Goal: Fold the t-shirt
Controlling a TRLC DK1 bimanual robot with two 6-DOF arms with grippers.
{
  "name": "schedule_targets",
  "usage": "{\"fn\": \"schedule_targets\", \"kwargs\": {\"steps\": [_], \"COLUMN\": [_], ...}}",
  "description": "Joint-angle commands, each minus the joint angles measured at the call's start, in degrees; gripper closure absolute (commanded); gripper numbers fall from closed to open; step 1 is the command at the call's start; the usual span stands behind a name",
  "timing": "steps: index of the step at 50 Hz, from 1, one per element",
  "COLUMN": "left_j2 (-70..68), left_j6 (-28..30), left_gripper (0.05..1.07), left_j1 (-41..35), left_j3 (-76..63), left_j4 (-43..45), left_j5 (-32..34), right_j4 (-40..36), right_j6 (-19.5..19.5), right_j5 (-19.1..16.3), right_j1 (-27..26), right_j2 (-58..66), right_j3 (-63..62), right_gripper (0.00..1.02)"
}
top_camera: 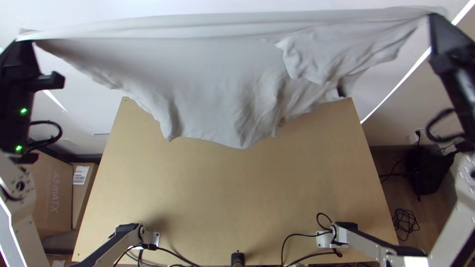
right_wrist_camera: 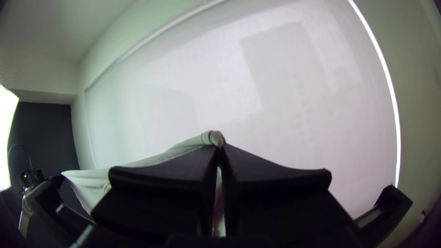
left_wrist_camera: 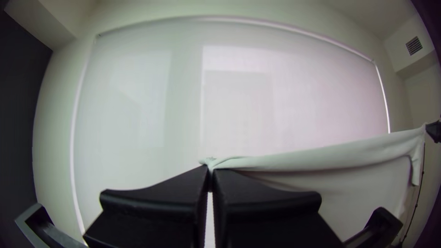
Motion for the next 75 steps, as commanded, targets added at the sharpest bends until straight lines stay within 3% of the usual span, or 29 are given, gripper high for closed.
{"fn": "schedule_targets", "kwargs": {"steps": [1, 12, 28, 34, 41, 51, 59, 75], "left_j2": [-5.69, -15.44, -21.51, -22.91, -25.73, -24.85, -15.79, 6.35], "left_j6": [-3.75, -4.72, -8.41, -11.49, -12.28, -12.72, -11.14, -7.53], "left_gripper": [1.05, 1.05, 1.05, 1.05, 1.05, 1.05, 1.05, 1.05], "left_j1": [2.52, 1.90, 0.15, -0.38, -0.56, 0.50, 1.90, 2.34], "left_j3": [0.13, -1.45, -10.33, -19.20, -36.08, -55.94, -62.01, -62.80], "left_j4": [2.15, 1.18, -6.29, -10.33, -11.65, -6.38, -1.28, 13.57], "left_j5": [-3.50, -3.77, -3.85, -3.33, -0.95, 5.11, 9.07, 9.24], "right_j4": [2.36, 2.45, 1.22, 1.13, 2.54, 7.55, 13.35, 22.67], "right_j6": [0.60, 3.32, 6.05, 13.78, 18.09, 17.91, 16.94, 12.37], "right_j5": [3.28, 2.84, 0.65, -0.50, -1.02, -1.73, -1.90, -1.82], "right_j1": [0.51, 1.21, 1.21, 2.09, 7.37, 11.50, 12.99, 11.23], "right_j2": [-8.70, -18.72, -21.97, -24.08, -27.15, -29.70, -25.13, -1.31], "right_j3": [-2.55, -7.03, -13.62, -25.13, -43.50, -69.26, -81.47, -81.91], "right_gripper": [1.00, 1.00, 1.00, 1.00, 1.00, 1.00, 1.00, 1.00]}}
